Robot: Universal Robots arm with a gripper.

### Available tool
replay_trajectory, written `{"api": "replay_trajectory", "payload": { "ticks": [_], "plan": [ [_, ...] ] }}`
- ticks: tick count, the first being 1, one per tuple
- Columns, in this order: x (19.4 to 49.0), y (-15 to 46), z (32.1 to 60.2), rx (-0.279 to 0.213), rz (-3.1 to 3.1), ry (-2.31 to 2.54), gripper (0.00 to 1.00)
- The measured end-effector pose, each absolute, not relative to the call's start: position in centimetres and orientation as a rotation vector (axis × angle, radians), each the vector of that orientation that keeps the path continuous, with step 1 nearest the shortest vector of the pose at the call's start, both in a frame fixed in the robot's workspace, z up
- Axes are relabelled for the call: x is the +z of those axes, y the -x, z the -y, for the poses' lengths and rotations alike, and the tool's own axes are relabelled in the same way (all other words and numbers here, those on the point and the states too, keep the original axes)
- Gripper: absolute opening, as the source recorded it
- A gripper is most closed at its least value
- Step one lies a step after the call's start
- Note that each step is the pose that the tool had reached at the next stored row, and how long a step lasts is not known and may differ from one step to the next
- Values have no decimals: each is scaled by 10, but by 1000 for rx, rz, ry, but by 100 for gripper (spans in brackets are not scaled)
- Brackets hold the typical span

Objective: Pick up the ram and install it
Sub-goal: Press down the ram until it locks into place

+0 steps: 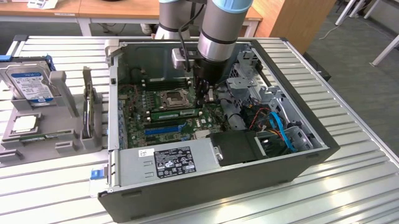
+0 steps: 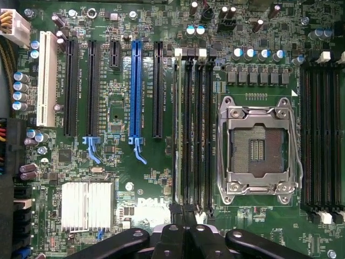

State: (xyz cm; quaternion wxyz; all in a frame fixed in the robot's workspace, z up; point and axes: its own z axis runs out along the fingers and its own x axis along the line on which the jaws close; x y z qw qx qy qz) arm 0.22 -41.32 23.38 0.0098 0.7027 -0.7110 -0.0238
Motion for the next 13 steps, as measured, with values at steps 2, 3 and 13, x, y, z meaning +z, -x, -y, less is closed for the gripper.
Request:
{"api": "replay_trajectory", "payload": {
  "ticks": [2, 3, 13],
  "plan": [
    [233, -2, 413, -75, 2220, -2194, 10],
    [233, -2, 413, -74, 2220, -2194, 10],
    [231, -2, 413, -74, 2220, -2194, 10]
  ]
}}
